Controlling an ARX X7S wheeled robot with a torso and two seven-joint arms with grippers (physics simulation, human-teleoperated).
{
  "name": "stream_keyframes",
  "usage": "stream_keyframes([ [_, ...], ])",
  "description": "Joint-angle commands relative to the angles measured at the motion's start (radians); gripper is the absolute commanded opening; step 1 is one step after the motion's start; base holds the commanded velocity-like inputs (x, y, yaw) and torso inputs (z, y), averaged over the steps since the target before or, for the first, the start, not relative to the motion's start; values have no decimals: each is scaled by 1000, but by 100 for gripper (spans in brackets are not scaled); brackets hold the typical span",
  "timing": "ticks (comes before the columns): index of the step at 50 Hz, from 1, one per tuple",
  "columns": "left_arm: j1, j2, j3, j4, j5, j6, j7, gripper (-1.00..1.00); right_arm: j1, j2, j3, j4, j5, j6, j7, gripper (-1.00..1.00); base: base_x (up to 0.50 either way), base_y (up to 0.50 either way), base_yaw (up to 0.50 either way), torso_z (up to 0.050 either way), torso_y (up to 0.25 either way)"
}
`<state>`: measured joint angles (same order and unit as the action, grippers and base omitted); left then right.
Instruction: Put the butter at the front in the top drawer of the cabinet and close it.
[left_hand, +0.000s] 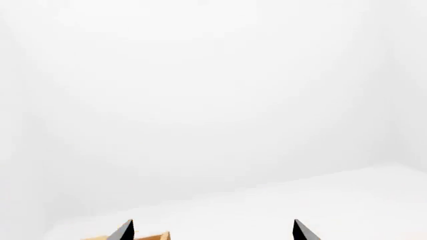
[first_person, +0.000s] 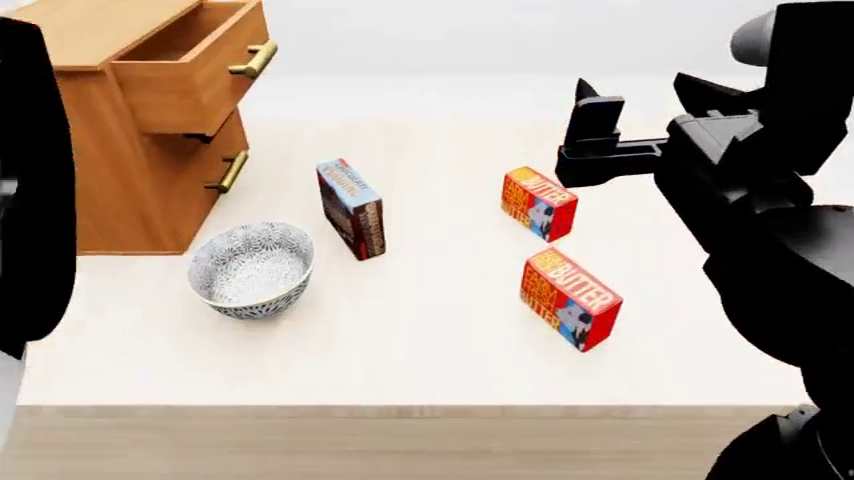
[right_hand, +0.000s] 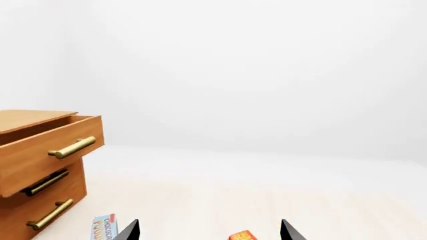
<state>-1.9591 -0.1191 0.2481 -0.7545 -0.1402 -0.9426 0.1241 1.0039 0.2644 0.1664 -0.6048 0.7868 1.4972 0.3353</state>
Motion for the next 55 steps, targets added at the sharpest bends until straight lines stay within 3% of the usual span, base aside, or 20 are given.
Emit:
stream_keyframes([
  [1,-183,20,33,-251,10,95,20,100,65,30,60,7,270,30,147,100,500,0,0,0,0],
  [37,-122,-11,75,-61,-7,11,48,100,104,53,49,17,486,6,283,100,500,0,0,0,0],
  [43,-92,-27,97,30,-7,-23,61,100,100,58,52,8,524,1,303,100,0,0,0,0,2],
  [49,-89,-89,236,211,-12,-247,181,100,92,70,67,0,573,1,336,100,0,0,0,0,0],
  [52,-178,-110,325,176,-33,-445,269,100,85,79,73,-6,596,-2,349,100,0,0,0,0,0],
  [55,-293,-116,457,26,-41,-518,378,100,76,86,75,-12,608,-9,354,100,0,0,0,0,0],
])
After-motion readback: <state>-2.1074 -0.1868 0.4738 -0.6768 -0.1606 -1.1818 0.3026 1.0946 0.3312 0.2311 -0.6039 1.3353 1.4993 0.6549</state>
